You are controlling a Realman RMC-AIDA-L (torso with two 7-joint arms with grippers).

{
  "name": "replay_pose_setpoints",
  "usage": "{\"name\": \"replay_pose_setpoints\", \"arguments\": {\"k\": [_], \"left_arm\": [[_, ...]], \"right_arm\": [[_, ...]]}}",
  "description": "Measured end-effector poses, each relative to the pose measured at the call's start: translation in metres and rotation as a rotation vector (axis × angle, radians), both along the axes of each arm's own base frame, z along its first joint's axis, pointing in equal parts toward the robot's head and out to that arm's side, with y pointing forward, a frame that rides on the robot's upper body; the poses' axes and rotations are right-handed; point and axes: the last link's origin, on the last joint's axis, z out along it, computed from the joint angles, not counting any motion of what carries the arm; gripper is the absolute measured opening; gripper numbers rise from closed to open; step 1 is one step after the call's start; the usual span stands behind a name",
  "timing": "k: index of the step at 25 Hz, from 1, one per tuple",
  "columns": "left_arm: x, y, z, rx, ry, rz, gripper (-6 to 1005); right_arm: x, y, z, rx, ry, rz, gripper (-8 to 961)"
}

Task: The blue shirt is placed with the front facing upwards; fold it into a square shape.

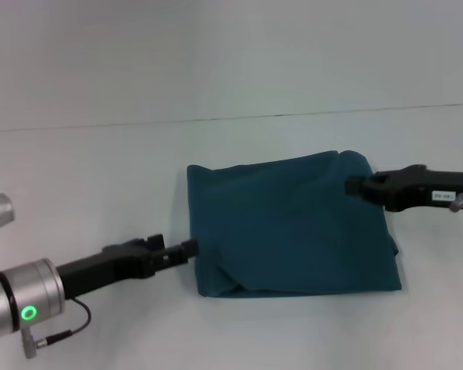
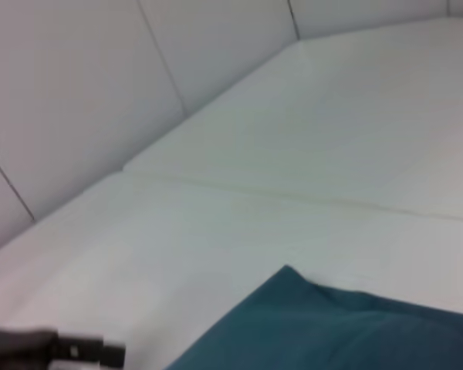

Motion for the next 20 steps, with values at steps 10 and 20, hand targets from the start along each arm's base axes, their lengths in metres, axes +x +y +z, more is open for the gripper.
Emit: {"name": "replay_pose_setpoints", "arguments": {"k": [10,20], "left_arm": [[0.011,0.003,-0.021,-0.068,0.091,-0.059,946],[0.024,0.011,-0.029,-0.09,0.14,-0.114,946]], "right_arm": [[0.003,0.0,0.015,0.004,0.051,-0.058,334],[0.005,-0.002,0.016,-0.003,0.056,-0.067,595]]}}
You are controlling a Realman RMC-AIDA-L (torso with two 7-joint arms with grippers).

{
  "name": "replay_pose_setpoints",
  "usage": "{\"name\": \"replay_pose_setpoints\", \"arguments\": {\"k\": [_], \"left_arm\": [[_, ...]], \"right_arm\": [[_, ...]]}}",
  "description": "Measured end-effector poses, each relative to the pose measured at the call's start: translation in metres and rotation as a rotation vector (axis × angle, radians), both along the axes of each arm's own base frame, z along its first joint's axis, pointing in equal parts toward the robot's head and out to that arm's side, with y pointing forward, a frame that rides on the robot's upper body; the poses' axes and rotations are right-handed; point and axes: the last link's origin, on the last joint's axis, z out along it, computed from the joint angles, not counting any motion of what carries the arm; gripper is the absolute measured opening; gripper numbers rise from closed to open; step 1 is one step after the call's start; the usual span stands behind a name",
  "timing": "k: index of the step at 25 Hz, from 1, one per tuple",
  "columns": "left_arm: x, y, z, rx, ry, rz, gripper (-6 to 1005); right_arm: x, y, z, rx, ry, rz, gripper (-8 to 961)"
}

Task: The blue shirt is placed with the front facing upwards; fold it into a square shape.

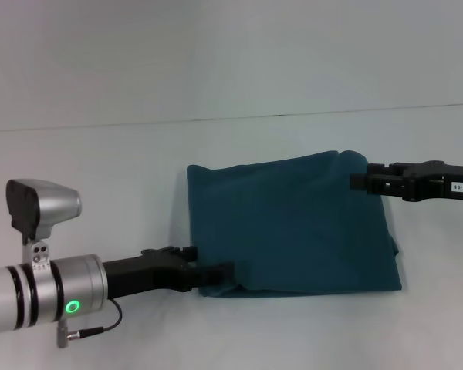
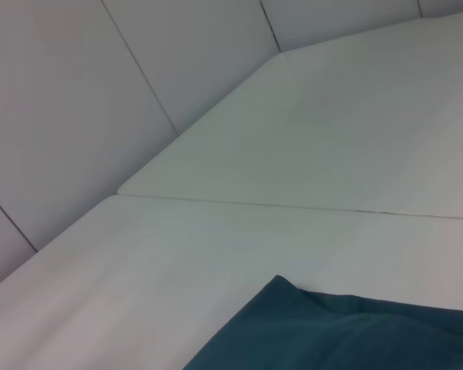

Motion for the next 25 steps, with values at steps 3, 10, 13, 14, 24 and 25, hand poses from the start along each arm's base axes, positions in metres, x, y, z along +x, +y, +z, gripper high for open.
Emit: {"name": "replay_pose_setpoints", "arguments": {"k": [3,10,13,14,24,25], "left_arm": [[0.0023,0.0011,-0.0015,-0.005,0.008,-0.01,946],[0.0035,0.0052,-0.0041,-0.001,0.061,-0.03,946],[0.0034,0.007,-0.0022,0.007,0.063,-0.028,853],[0.0034,0.0072,-0.0019,0.008,0.064,-0.029,822],[0.0021,0.0069,-0.0007,0.007,0.071,-0.033,461],[0.0013,0.0065,-0.0002,0.007,0.074,-0.034,427]], "right_arm": [[0.0003,-0.0002,0.0001,0.001,0.001,-0.001,596],[0.0002,0.0004,0.0001,0.004,0.0,-0.002,596],[0.0001,0.0004,0.0,0.003,0.0,-0.002,595],[0.0001,0.0004,0.0001,0.003,0.001,-0.002,595],[0.0011,-0.0002,0.0004,0.007,0.003,-0.005,594],[0.0008,-0.0001,-0.0002,0.008,0.003,-0.004,594]]}}
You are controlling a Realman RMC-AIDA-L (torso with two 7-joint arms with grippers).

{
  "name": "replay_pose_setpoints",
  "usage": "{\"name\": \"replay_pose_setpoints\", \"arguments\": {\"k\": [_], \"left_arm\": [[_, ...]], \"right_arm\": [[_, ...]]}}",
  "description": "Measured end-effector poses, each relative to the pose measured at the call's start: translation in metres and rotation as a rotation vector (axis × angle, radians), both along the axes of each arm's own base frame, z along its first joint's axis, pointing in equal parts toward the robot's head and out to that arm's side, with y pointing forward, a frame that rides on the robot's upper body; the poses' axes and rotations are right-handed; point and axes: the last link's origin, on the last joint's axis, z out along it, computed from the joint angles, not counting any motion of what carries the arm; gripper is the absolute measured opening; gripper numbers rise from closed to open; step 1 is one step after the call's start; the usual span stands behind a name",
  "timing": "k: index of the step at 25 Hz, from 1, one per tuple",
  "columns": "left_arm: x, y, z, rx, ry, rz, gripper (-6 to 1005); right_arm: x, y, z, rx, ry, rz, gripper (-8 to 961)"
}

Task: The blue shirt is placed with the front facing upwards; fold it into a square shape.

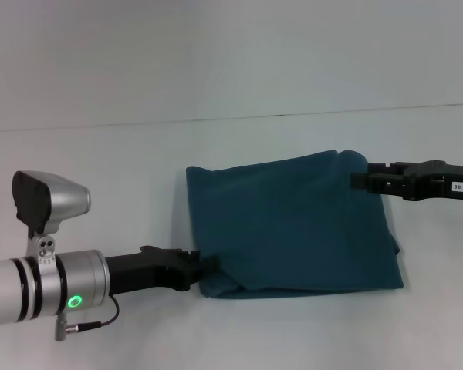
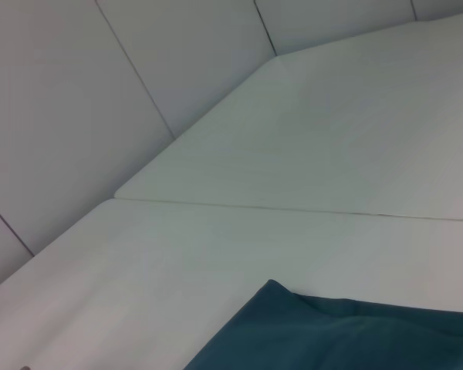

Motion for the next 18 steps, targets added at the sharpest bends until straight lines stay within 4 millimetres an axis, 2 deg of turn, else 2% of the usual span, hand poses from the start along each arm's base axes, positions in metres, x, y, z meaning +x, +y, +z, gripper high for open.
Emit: {"name": "replay_pose_setpoints", "arguments": {"k": [9,14,18], "left_arm": [[-0.0059,-0.0026,0.0022,-0.002,0.013,0.001,132],[-0.0032,-0.0033,0.0028,-0.013,0.016,-0.019,63],[0.0025,-0.0026,0.0071,-0.016,0.0,-0.044,63]], "right_arm": [[-0.0018,0.0018,-0.0018,0.001,-0.004,0.003,591],[-0.002,0.0025,-0.0014,0.002,-0.004,0.002,590],[-0.002,0.0026,-0.0013,0.003,-0.005,0.002,589]]}}
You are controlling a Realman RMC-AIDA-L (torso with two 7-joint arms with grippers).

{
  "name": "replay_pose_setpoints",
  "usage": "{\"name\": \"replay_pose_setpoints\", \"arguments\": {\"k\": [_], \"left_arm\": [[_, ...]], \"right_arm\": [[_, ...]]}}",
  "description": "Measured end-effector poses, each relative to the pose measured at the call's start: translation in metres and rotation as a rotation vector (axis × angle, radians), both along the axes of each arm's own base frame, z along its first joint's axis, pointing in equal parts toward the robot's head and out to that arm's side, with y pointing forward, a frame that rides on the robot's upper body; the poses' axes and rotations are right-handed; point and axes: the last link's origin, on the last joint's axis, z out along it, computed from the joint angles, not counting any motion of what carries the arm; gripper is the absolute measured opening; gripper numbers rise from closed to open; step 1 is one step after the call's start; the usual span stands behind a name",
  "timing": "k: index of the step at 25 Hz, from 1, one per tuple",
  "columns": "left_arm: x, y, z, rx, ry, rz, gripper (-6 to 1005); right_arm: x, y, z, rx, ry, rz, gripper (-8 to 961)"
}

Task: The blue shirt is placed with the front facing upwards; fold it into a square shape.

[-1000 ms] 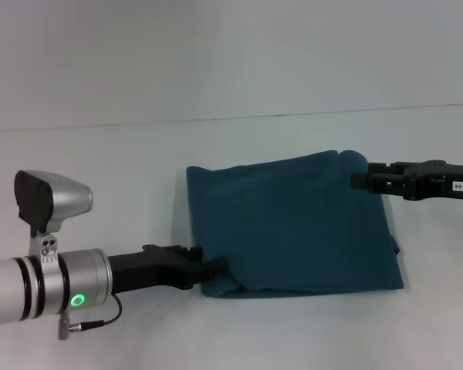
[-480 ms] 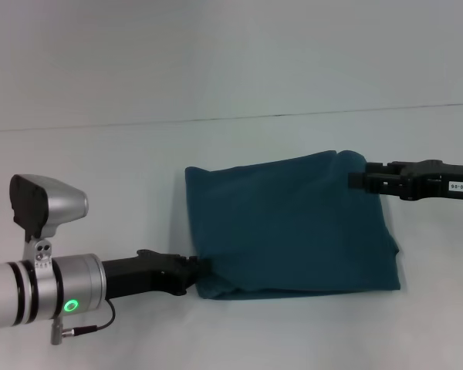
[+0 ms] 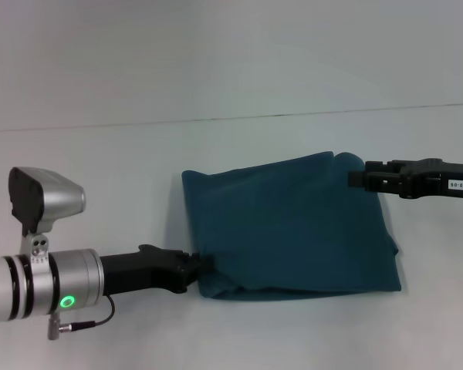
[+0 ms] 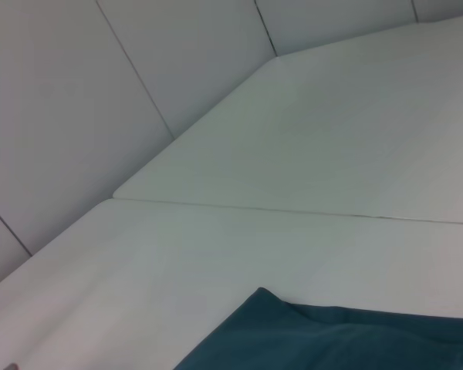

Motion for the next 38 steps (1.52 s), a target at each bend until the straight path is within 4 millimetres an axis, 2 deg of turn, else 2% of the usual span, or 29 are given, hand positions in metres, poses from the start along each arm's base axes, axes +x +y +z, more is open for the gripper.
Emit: {"name": "replay_pose_setpoints", "arguments": {"k": [11,18,32,38], "left_arm": [[-0.015,0.007,0.021,0.075,0.002,0.048,62],[-0.027,0.005,0.033,0.114,0.009,0.075,62],[-0.043,-0.02,0.04,0.088,-0.012,0.095,63],[-0.046,-0.024,0.046,0.086,-0.029,0.097,63]], "right_arm": [[0.001,0.002,0.001,0.006,-0.006,0.001,587],[-0.002,0.004,0.002,0.008,-0.008,0.009,586],[-0.006,0.007,0.001,0.007,-0.012,0.02,589],[-0.006,0.007,0.001,0.007,-0.013,0.021,593]]}}
